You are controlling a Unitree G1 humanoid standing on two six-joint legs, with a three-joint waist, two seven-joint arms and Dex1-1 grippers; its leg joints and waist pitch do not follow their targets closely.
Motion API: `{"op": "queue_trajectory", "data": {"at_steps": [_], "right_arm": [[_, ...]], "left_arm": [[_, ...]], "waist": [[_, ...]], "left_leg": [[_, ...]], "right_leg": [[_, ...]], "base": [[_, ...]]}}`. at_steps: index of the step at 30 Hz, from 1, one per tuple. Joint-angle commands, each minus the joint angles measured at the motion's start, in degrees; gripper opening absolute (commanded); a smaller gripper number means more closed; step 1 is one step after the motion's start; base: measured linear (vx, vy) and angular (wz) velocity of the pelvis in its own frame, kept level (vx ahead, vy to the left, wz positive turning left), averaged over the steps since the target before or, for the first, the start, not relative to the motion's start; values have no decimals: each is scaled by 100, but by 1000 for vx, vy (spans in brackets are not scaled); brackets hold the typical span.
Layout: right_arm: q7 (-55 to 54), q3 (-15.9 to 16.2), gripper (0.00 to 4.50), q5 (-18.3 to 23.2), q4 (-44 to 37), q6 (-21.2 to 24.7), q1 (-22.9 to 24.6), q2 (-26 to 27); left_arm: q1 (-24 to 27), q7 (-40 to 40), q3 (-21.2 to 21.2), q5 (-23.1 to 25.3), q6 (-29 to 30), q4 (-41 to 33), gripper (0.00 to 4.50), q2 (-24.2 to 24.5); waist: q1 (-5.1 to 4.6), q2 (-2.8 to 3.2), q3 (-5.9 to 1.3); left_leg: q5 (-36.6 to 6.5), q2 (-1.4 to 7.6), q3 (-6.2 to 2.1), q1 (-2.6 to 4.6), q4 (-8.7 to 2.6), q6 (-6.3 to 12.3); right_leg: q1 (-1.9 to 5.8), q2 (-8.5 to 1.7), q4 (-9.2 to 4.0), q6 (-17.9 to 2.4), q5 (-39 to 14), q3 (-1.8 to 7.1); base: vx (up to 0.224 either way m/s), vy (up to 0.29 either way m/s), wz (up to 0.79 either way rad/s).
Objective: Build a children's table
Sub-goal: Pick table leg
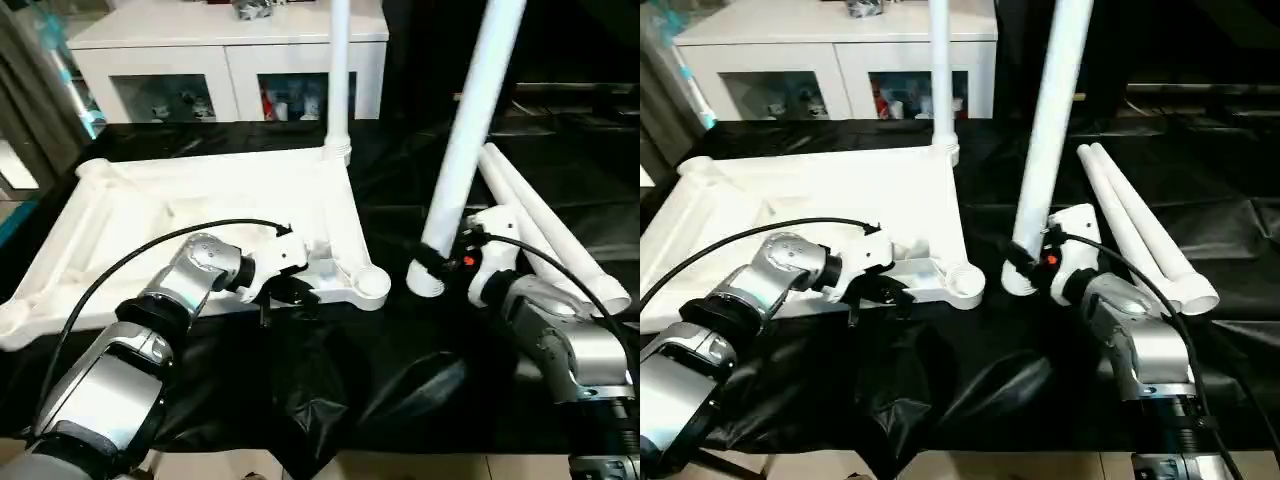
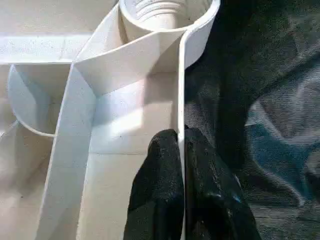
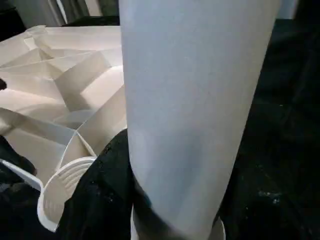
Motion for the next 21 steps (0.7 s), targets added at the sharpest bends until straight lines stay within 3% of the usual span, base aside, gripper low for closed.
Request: {"op": "queue_trajectory", "data": {"at_steps": [1, 5, 11, 13, 14, 15, 16, 21], "right_arm": [[76, 39, 189, -14, -43, -2, -97, -7], [107, 88, 189, -9, -53, -2, -81, -10], [273, 172, 189, 150, -148, 169, -134, 90], [302, 241, 189, 126, -123, 155, -152, 146], [302, 248, 189, 113, -99, 143, -165, 166], [302, 254, 189, 103, -72, 130, -183, 179], [310, 255, 189, 107, -46, 123, -204, 188], [359, 262, 189, 85, 140, 77, -346, 217]], "left_arm": [[-15, -71, 246, -239, -53, -35, 0, 42], [64, -173, 287, -313, -46, -83, 0, 51], [285, 572, 388, -111, 312, -354, 0, -148], [429, 791, 441, -154, 574, -611, 0, -313], [485, 871, 445, -153, 634, -709, 0, -372], [533, 956, 423, -117, 647, -768, 0, -416], [574, 1082, 380, -30, 603, -786, 0, -453], [776, 1380, 353, 34, 716, -943, 0, -636]], "waist": [[41, -71, -470], [53, -53, -461], [35, -54, -450], [19, -73, -432], [21, -121, -433], [15, -92, -434], [11, -133, -430], [9, -119, -407]], "left_leg": [[-576, 157, -52, 12, -352, 478], [-684, 162, -52, 22, -360, 454], [-786, 168, -55, 20, -369, 422], [-829, 165, -52, 14, -376, 379], [-810, 155, -51, 7, -374, 385], [-771, 161, -57, 4, -377, 391], [-760, 151, -51, 3, -373, 413], [-843, 143, -44, 17, -382, 420]], "right_leg": [[408, -363, -364, -1408, -566, 245], [404, -372, -379, -1410, -688, 244], [404, -371, -396, -1391, -808, 240], [413, -369, -417, -1320, -1044, 241], [417, -371, -429, -1287, -1096, 239], [407, -370, -420, -1263, -1144, 239], [404, -364, -431, -1203, -1253, 236], [369, -361, -502, -1013, -1736, 233]], "base": [[0, 0, 0], [0, 0, 0], [0, 0, 0], [0, 0, 0], [0, 0, 0], [0, 0, 0], [0, 0, 0], [0, 0, 0]]}}
